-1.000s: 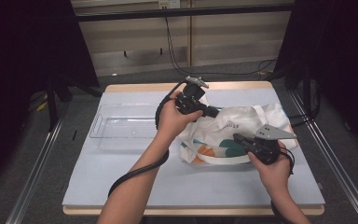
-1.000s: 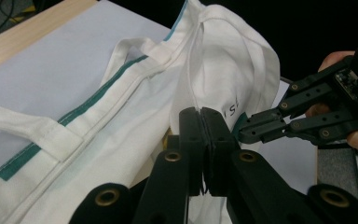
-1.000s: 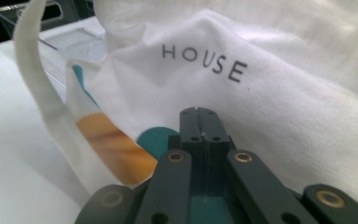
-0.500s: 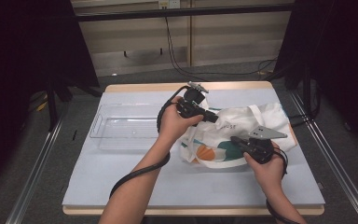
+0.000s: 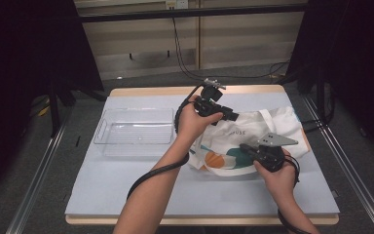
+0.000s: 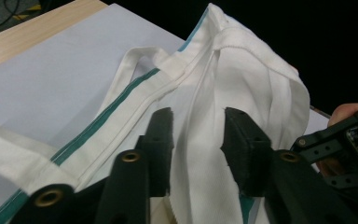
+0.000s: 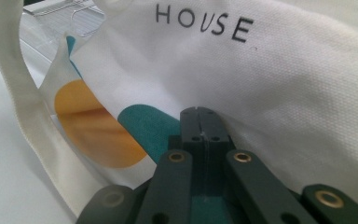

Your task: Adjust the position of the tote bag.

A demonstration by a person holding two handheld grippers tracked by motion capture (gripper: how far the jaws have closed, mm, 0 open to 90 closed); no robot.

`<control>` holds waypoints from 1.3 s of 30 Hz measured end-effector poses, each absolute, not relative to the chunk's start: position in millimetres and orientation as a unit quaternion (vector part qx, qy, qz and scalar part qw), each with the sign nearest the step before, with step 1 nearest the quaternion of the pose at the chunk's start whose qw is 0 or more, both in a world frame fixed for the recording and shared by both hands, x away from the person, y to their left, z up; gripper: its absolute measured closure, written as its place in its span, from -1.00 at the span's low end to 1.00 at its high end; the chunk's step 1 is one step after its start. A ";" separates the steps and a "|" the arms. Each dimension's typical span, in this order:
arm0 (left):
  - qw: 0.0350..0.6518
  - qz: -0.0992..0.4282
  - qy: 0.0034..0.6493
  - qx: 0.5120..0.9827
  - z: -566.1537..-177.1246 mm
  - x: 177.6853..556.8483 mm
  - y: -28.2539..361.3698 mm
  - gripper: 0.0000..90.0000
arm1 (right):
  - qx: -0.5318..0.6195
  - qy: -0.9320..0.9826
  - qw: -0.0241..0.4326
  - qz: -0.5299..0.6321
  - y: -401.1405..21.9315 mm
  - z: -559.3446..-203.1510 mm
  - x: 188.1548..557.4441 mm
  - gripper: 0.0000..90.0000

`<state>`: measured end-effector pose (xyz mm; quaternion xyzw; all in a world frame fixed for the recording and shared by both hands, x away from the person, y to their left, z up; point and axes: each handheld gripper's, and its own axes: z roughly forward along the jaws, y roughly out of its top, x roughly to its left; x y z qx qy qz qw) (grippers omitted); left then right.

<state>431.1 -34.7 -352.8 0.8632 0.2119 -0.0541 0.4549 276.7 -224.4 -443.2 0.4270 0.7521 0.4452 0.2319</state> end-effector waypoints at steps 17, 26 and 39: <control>0.439 -0.045 0.166 0.882 -327.6 417.9 -37.9 0.98 | 0.428 0.746 0.233 0.455 -222.0 -441.4 276.5 1.00; 0.438 -0.048 0.138 0.887 -324.9 400.1 -37.0 0.98 | 0.430 0.746 0.231 0.453 -219.3 -444.4 277.9 1.00; 0.436 -0.063 0.136 0.888 -342.9 392.3 -31.4 0.98 | 0.431 0.746 0.231 0.452 -217.6 -450.0 277.9 0.97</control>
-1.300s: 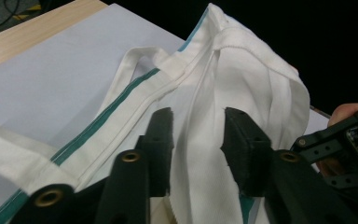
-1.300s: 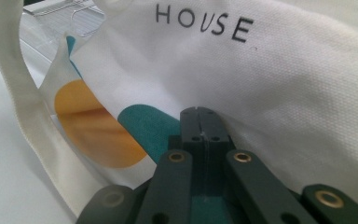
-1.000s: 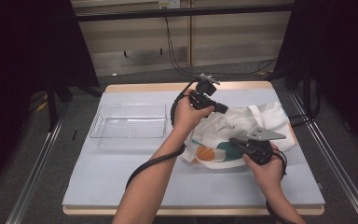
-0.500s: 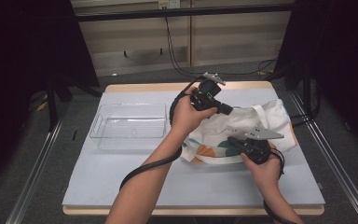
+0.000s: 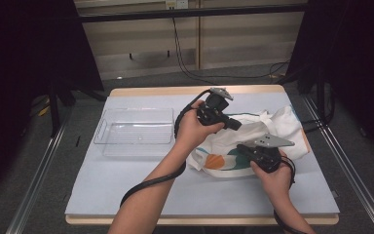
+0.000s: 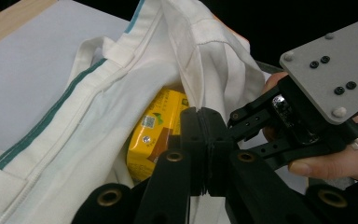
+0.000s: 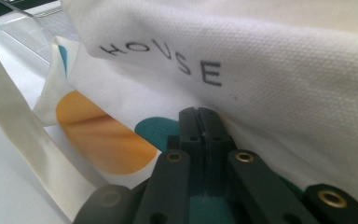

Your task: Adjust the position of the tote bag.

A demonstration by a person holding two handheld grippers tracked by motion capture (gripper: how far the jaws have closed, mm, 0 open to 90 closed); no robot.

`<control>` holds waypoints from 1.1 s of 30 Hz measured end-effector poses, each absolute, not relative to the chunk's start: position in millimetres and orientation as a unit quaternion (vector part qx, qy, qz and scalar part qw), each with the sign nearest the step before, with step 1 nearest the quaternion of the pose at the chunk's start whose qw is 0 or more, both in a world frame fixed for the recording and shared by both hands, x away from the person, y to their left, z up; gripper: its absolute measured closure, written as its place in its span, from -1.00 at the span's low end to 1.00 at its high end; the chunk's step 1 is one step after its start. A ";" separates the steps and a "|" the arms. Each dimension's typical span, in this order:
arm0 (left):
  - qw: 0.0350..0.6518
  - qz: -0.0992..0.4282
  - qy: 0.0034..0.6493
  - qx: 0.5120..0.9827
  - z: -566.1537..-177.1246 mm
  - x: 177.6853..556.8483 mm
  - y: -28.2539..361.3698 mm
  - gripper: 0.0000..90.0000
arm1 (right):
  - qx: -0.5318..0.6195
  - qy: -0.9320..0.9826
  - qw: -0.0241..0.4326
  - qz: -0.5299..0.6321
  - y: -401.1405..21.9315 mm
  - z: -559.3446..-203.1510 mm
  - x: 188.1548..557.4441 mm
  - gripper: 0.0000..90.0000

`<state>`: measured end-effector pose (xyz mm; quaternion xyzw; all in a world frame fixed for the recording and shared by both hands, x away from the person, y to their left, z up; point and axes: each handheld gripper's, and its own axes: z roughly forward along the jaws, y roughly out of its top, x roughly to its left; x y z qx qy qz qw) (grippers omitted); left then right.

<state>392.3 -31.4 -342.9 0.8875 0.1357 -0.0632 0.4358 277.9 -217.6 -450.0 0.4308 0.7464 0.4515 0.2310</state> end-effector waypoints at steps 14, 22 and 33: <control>0.436 -0.067 0.117 0.890 -342.2 379.5 -30.3 0.98 | 0.428 0.746 0.234 0.453 -225.5 -452.1 267.8 0.99; 0.441 -0.084 0.107 0.887 -347.8 373.0 -28.0 0.98 | 0.429 0.744 0.238 0.454 -224.4 -454.6 269.4 0.99; 0.426 -0.087 0.104 0.895 -364.6 372.2 -26.3 0.98 | 0.427 0.746 0.241 0.451 -229.5 -452.7 260.9 0.95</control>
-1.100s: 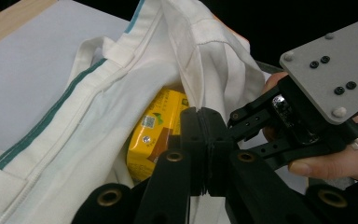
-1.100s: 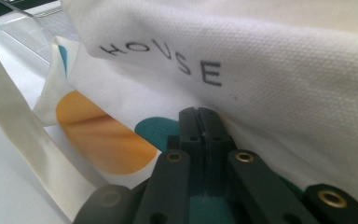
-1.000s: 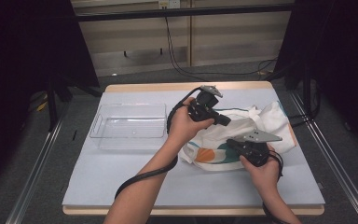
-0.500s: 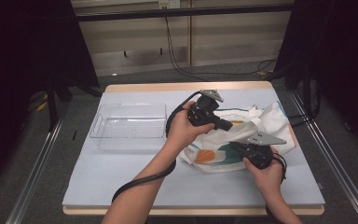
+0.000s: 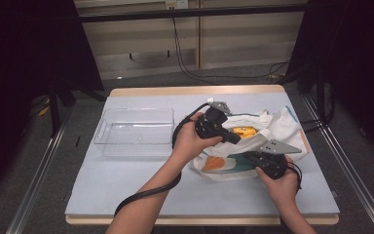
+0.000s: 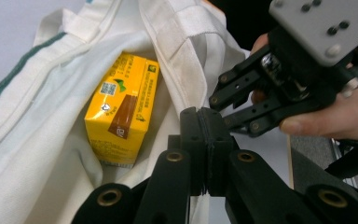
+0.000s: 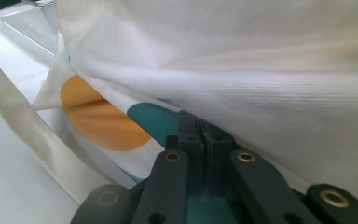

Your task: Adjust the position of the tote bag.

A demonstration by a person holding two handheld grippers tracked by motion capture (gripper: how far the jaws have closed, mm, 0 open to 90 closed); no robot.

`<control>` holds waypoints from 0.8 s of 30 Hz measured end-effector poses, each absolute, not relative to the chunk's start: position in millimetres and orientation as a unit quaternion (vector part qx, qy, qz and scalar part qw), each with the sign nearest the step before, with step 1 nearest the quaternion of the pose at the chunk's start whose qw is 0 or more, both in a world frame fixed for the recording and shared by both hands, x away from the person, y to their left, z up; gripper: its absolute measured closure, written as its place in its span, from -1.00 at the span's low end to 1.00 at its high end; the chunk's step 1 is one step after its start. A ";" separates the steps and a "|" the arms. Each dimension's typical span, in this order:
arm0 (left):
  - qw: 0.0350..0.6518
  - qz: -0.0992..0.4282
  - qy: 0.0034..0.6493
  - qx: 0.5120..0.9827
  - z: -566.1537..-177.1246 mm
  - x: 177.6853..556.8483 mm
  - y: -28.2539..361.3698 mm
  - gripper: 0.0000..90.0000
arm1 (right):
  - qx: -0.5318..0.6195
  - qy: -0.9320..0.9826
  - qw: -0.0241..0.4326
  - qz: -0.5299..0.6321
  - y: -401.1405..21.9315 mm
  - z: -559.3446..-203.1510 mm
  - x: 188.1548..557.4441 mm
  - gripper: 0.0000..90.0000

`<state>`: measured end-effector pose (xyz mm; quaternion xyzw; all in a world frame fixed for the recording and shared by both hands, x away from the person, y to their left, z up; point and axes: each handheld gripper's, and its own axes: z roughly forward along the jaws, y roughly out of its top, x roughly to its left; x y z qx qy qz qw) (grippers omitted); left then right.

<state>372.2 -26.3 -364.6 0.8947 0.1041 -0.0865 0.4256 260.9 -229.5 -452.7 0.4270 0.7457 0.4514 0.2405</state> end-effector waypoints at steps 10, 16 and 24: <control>0.420 -0.086 0.112 0.896 -374.7 374.5 -28.2 0.98 | 0.430 0.745 0.242 0.450 -239.2 -453.0 256.5 0.94; 0.425 -0.082 0.125 0.893 -378.5 378.6 -26.4 0.98 | 0.431 0.745 0.241 0.449 -241.3 -452.0 253.3 0.94; 0.420 -0.089 0.131 0.894 -390.0 377.9 -27.7 0.98 | 0.430 0.749 0.243 0.442 -245.4 -448.0 249.9 0.93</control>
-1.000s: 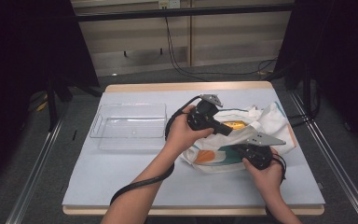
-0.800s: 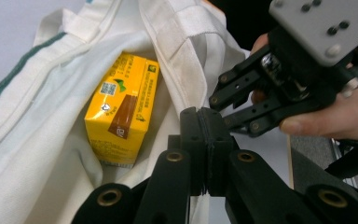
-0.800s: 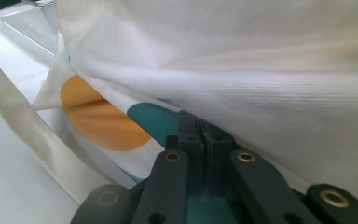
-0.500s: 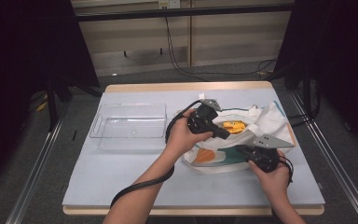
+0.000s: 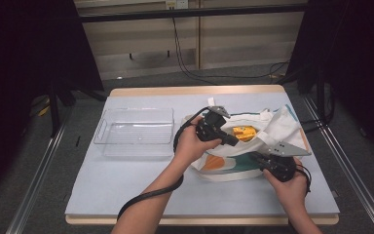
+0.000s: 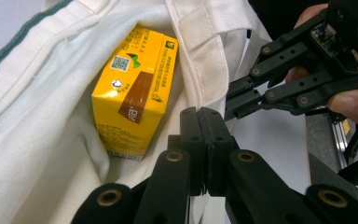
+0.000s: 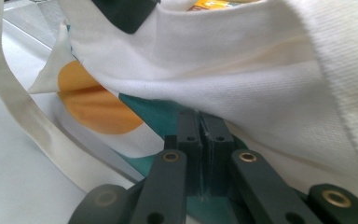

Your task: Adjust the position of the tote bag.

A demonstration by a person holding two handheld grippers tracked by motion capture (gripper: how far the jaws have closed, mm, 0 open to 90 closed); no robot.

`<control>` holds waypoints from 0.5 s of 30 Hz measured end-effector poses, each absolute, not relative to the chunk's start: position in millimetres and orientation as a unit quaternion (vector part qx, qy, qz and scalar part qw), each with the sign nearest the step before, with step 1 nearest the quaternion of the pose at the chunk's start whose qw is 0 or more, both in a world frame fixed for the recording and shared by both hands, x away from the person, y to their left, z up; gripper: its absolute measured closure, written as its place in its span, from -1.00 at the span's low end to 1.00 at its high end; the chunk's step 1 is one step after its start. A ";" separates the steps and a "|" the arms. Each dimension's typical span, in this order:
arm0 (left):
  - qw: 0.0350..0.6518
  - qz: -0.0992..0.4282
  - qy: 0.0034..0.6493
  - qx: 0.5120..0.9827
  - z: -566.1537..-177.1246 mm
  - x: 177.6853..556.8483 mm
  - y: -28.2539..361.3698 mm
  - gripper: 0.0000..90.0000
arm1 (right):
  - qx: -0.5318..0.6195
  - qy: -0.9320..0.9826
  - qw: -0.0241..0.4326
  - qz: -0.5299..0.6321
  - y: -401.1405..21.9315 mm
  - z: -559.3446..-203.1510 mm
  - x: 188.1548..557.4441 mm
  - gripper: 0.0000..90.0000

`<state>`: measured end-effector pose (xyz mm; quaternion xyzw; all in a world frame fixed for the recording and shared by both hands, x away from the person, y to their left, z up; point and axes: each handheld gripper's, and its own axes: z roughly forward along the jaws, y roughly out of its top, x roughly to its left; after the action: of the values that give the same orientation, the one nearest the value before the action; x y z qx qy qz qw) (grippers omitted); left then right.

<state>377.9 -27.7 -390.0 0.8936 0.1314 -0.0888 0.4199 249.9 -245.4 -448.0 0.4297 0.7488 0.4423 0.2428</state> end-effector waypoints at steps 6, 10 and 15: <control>0.421 -0.089 0.134 0.893 -394.0 378.1 -28.3 0.98 | 0.430 0.750 0.238 0.442 -248.8 -446.4 246.7 0.93; 0.421 -0.085 0.136 0.893 -393.4 377.6 -28.2 0.98 | 0.429 0.751 0.239 0.442 -250.9 -442.4 244.1 0.95; 0.425 -0.084 0.139 0.890 -393.9 377.5 -27.6 0.98 | 0.424 0.752 0.243 0.443 -253.3 -435.7 240.8 0.96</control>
<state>377.5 -27.6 -393.9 0.8904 0.1386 -0.0838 0.4253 240.8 -253.3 -435.7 0.4238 0.7521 0.4426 0.2425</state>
